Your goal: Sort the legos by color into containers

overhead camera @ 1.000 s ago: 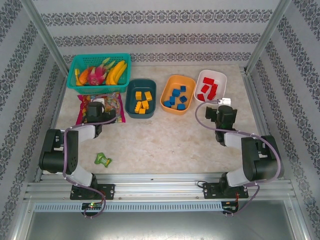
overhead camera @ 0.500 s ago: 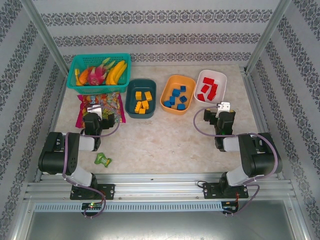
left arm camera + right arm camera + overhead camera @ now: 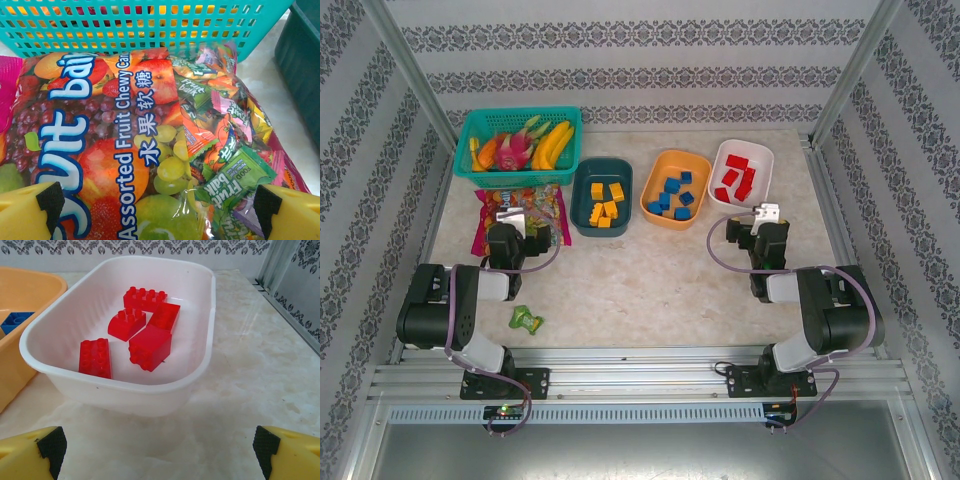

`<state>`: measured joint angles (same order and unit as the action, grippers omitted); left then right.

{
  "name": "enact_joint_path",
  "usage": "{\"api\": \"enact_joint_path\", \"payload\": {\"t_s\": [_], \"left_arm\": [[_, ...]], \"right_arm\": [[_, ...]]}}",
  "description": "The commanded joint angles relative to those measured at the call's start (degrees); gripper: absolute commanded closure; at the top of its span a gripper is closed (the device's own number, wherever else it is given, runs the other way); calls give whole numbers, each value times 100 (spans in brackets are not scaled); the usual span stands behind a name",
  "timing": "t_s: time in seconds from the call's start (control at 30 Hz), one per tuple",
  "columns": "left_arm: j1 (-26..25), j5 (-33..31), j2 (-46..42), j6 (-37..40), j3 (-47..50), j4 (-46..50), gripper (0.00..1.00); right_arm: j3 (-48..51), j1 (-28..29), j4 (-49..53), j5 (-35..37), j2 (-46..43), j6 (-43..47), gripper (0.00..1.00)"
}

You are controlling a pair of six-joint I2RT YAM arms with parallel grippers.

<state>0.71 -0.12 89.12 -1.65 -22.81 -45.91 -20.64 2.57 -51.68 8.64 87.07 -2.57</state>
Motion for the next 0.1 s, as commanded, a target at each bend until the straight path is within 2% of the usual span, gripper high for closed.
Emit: {"api": "enact_joint_path", "payload": {"t_s": [0.0, 0.07], "left_arm": [[-52, 106, 42, 112, -92, -153, 0], [-39, 105, 36, 112, -98, -153, 0]], "right_arm": [[-87, -63, -103, -254, -32, 59, 2], [-97, -63, -70, -250, -50, 56, 2]]}}
